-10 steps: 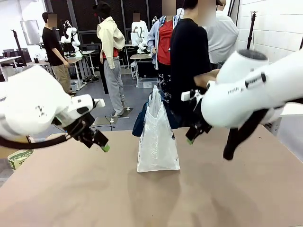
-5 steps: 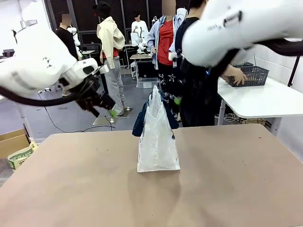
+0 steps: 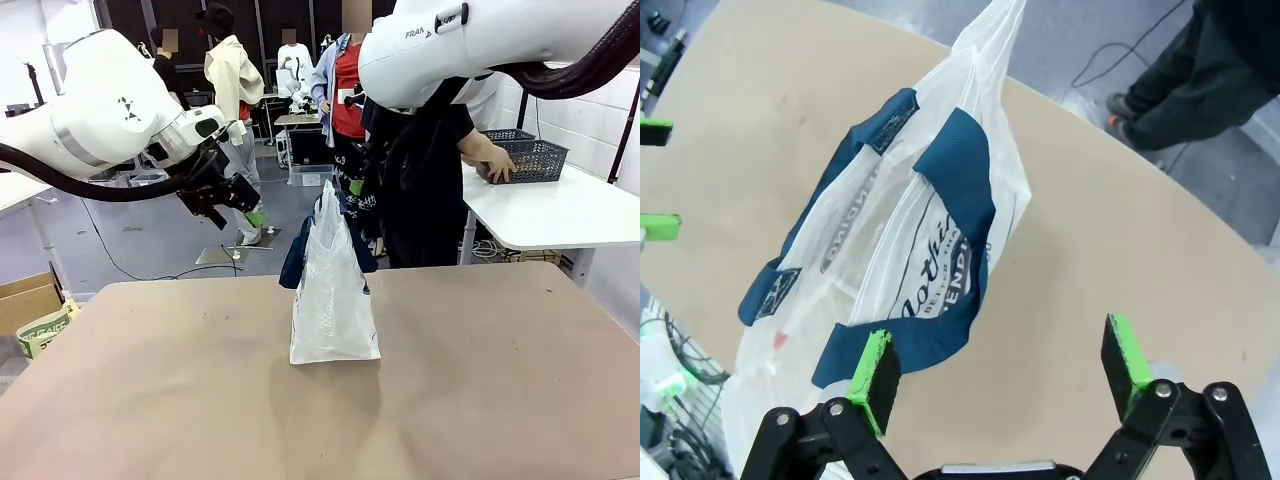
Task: Transfer purchased items from the store into the shopping bag.
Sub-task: Open the Reusable shopping bag in the center of the table.
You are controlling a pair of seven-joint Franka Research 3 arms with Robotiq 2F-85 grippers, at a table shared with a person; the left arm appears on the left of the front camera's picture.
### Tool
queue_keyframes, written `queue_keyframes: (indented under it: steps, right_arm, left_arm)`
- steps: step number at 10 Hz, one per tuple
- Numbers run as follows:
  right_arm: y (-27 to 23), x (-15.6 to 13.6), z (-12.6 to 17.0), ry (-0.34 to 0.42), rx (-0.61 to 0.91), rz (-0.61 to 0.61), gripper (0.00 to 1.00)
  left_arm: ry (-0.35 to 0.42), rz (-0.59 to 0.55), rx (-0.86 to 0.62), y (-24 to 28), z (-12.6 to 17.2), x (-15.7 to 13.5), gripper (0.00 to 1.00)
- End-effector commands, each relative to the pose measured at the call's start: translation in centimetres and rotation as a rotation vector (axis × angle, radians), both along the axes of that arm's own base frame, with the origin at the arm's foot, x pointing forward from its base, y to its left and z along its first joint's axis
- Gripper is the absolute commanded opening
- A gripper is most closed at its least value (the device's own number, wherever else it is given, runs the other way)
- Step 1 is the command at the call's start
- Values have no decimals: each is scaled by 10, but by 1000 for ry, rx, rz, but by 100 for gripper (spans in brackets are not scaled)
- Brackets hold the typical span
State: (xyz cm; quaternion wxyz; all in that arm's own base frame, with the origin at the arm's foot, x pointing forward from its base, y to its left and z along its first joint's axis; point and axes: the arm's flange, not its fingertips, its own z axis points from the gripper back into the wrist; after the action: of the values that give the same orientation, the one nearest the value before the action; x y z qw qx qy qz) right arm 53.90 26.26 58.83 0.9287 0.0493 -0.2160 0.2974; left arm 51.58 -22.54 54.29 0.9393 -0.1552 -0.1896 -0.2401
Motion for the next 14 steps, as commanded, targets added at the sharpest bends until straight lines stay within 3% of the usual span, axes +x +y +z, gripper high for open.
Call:
queue_keyframes:
  steps: [1,2,4,7,14]
  right_arm:
    - [2,3,-1,1,2,1,100]
    - [9,1,3,-3,-30,-35,100]
    - [28,5,5,53,-26,-43,100]
    - [46,10,-1,73,-47,-69,100]
    - [50,20,-34,183,-29,-68,100]
  left_arm:
    - [99,22,-21,-11,0,-4,100]
    - [172,131,-25,-22,18,-6,100]
    - [252,196,-74,-34,37,-16,100]
    - [269,181,-95,-53,41,-19,100]
    - [309,188,-136,-84,14,3,100]
